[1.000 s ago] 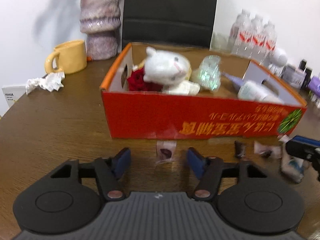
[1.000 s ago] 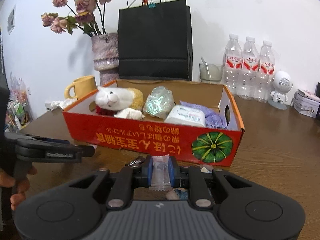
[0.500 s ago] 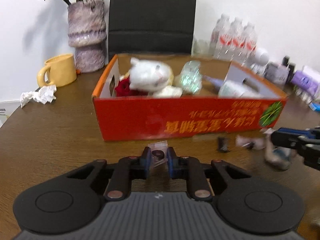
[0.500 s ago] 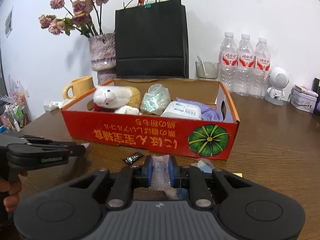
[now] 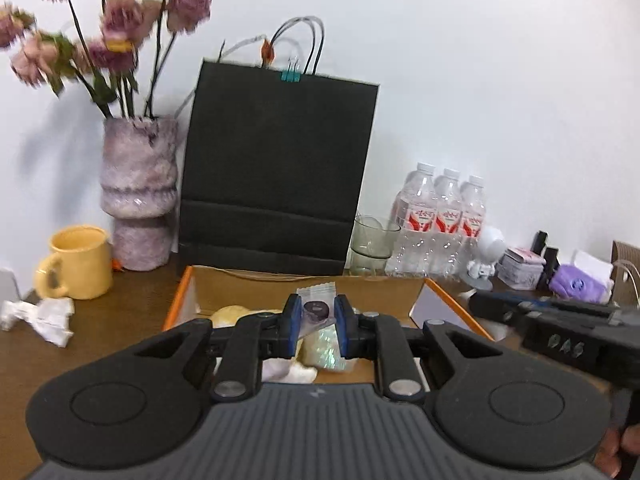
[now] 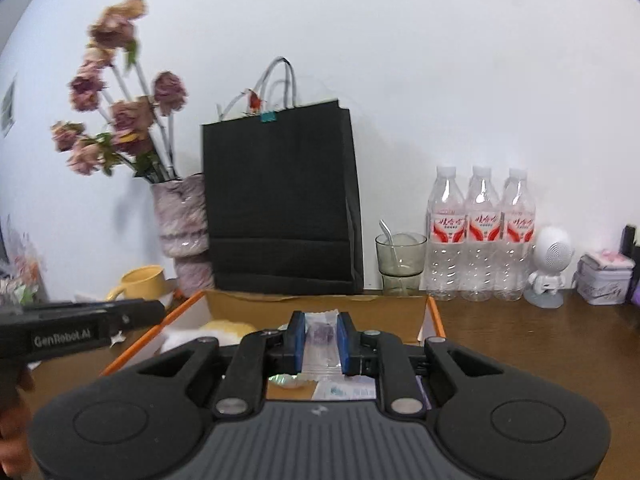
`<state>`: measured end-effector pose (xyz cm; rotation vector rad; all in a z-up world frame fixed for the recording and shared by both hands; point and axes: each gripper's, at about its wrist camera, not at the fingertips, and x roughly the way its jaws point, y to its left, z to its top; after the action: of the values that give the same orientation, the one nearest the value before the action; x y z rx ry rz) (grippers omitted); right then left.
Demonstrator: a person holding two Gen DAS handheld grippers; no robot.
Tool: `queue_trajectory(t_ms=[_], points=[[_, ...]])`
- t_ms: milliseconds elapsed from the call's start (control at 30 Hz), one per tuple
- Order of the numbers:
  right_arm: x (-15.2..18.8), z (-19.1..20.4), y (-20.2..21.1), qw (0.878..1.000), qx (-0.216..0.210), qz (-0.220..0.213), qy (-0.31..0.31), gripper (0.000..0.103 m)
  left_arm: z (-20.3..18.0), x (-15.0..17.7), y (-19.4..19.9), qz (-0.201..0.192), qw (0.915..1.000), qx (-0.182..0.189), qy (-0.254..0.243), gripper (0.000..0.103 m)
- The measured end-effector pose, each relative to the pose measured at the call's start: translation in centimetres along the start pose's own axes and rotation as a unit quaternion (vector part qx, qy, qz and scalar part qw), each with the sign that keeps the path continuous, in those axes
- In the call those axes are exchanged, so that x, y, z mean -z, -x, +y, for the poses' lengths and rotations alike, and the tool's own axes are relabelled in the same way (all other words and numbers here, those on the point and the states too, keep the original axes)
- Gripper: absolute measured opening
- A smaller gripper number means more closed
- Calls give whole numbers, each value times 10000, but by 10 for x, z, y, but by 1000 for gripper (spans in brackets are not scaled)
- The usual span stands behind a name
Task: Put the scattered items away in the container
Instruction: 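Grasp a clear wrapper with left tool while right tool carries its wrapper to box, then open both tools over the box to drop the wrappers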
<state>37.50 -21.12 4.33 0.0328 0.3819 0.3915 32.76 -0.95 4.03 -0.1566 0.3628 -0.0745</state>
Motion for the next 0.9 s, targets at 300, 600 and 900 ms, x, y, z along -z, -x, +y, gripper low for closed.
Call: queue_trajectory(t_ms=[300,600,900], points=[[7,-12,-61,9984,93,508,229,26,3,9,-61,504,9982,-23,-317,61],[2,-31,-60,9974,262,660,-157,93,5,8,-57,367,9971,-561,-366,103],[-6,-44,-49,9970,120,733,-218,96,8,11,-46,327,9965,-649,-423,103]])
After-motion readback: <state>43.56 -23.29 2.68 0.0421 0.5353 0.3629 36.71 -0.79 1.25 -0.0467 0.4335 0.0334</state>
